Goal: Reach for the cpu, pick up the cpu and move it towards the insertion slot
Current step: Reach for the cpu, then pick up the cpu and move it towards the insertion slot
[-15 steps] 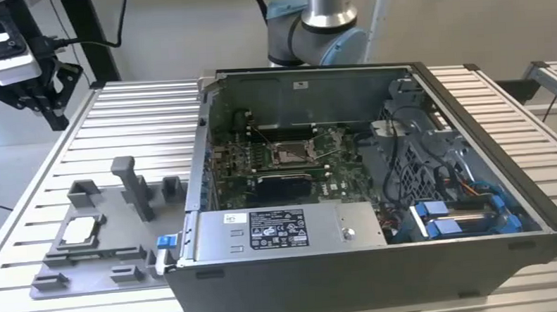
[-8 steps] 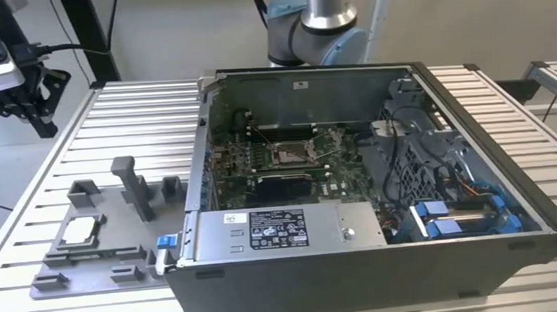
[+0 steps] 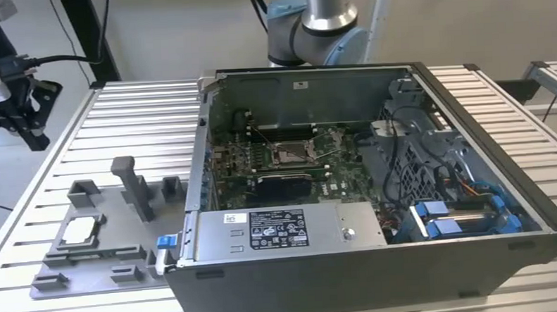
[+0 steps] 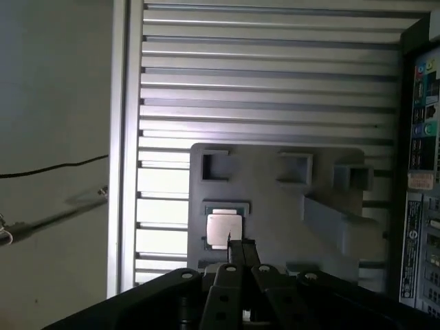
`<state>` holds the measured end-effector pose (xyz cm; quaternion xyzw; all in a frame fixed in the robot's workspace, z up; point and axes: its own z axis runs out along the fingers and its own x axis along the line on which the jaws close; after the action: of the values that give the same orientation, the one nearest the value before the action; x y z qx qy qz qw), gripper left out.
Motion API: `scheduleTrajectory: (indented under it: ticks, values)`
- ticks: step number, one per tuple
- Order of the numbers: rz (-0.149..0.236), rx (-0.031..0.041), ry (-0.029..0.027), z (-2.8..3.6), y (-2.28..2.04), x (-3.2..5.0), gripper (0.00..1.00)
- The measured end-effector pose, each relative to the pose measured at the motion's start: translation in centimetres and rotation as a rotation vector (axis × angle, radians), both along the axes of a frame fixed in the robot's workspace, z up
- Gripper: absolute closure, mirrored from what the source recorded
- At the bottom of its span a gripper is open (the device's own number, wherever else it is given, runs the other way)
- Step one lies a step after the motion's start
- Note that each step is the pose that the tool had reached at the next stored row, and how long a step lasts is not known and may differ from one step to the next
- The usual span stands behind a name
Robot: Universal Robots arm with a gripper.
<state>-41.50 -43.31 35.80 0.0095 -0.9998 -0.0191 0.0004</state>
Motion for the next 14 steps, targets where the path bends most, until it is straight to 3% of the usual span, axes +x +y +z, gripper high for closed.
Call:
scheduleTrajectory:
  ticks: [14]
  values:
    - [0.000,-0.0001,0.0001,0.00,-0.14,0.00,1.00]
